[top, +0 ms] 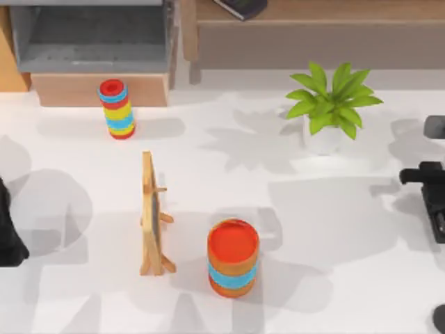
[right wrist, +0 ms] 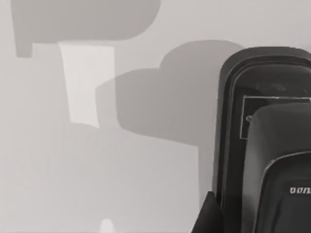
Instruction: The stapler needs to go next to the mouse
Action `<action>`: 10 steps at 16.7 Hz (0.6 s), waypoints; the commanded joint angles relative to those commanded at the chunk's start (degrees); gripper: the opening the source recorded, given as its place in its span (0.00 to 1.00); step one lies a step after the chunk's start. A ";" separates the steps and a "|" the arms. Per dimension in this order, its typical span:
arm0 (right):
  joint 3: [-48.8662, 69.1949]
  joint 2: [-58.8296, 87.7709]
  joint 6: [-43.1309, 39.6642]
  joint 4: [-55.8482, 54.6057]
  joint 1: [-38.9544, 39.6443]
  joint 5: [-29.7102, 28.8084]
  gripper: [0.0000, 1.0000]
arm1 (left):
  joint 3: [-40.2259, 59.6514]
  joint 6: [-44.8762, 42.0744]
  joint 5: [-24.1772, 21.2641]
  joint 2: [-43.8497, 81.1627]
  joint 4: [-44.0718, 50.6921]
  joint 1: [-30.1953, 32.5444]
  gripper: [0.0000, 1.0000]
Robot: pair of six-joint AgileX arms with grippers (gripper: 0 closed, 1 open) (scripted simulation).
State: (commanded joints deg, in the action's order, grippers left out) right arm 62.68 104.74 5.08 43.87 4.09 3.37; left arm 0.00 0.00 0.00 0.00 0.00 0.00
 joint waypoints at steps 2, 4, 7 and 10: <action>0.00 0.00 0.00 0.00 0.00 0.00 0.30 | 0.00 0.00 0.00 0.00 0.00 0.00 1.00; 0.00 0.00 0.00 0.00 0.00 0.00 0.45 | 0.00 0.00 0.00 0.00 0.00 0.00 1.00; 0.00 0.00 0.00 0.00 0.00 0.00 0.68 | 0.00 0.00 0.00 0.00 0.00 0.00 1.00; 0.00 0.00 0.00 0.00 0.00 0.00 0.90 | 0.00 0.00 0.00 0.00 0.00 0.00 1.00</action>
State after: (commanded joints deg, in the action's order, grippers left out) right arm 62.68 104.74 5.08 43.87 4.09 3.37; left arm 0.00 0.00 0.00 0.00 0.00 0.00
